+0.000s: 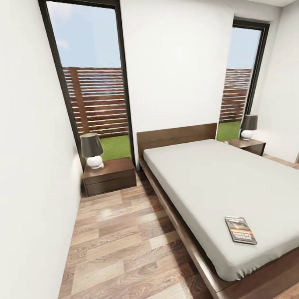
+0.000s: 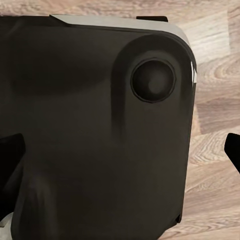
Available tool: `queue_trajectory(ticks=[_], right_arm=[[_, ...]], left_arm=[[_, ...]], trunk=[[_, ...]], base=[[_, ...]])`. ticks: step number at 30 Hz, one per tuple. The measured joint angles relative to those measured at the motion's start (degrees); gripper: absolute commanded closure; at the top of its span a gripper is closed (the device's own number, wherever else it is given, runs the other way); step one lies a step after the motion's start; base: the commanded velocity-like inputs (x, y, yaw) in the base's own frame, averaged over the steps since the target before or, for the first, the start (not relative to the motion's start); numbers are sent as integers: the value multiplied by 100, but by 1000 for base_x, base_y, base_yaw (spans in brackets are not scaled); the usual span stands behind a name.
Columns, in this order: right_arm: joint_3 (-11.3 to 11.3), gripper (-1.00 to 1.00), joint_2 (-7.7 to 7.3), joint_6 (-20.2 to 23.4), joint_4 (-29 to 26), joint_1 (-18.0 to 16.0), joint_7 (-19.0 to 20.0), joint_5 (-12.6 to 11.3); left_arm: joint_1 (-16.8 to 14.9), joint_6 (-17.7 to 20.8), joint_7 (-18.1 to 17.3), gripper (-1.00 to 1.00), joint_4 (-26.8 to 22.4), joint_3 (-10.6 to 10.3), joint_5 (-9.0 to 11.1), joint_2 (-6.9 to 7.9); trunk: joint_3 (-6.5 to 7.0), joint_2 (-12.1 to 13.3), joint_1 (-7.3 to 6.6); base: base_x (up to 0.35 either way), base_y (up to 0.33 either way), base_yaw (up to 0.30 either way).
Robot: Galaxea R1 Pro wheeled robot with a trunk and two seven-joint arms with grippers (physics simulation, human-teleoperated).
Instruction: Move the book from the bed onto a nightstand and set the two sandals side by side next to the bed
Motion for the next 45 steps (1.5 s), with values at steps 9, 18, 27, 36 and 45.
queue_trajectory(ticks=[9, 18, 27, 36, 45], right_arm=[[0, -100, 0, 0, 0, -1, 0, 0], [-2, -100, 4, 0, 0, 1, 0, -1], [-6, -100, 1, 0, 0, -1, 0, -11], [-8, -100, 0, 0, 0, -1, 0, -15], [-8, -100, 0, 0, 0, -1, 0, -16]], left_arm=[[-1, -4, 0, -100, 1, -2, 0, 0], [0, -5, 0, -100, 0, -1, 0, 0], [0, -3, 0, -100, 0, 0, 0, 0], [-1, -4, 0, -100, 1, -1, 0, 0], [0, -2, 0, -100, 0, -1, 0, 0]], trunk=[[0, 0, 0], [0, 0, 0], [0, 0, 0], [2, 0, 0], [8, 0, 0]], base=[[0, 68, -171], [0, 15, -81], [0, 8, -15], [0, 87, -83], [0, 21, -119]])
